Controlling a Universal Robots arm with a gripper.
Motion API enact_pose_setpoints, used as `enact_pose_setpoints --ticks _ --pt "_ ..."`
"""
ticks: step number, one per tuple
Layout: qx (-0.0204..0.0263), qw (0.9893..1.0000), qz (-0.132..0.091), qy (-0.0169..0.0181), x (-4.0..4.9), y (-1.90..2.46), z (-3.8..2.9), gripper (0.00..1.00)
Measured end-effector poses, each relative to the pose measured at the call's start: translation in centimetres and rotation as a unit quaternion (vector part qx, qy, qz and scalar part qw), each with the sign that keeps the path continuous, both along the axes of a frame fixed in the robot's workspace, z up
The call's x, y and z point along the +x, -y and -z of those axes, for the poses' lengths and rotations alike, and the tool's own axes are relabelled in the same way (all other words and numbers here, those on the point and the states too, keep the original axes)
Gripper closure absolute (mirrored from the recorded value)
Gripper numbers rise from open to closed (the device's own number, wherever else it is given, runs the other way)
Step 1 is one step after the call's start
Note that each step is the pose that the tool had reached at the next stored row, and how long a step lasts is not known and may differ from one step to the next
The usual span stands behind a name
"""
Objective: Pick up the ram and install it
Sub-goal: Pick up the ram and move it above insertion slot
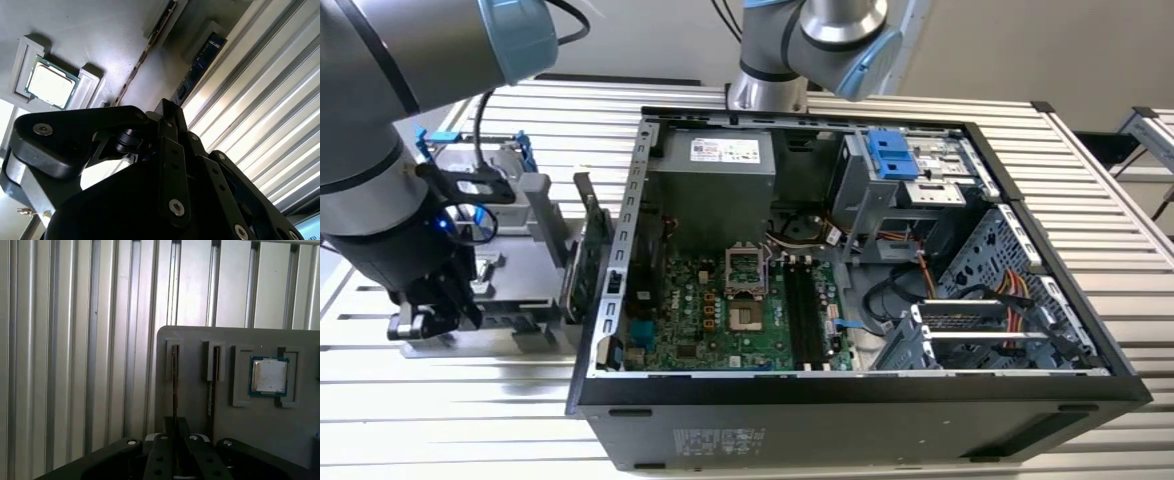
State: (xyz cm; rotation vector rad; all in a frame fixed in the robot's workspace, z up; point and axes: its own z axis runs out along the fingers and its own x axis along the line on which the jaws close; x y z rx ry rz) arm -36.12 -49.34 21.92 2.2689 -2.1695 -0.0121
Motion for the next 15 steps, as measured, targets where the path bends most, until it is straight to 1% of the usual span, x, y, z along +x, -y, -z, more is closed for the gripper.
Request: enact_pose_setpoints --ticks 6,15 --pt "0.0 1.0 0.0 0.0 0.0 0.0 -0.59 1.0" --pt "0.0 1.0 0.0 0.0001 -0.05 0.0 -1.15 1.0"
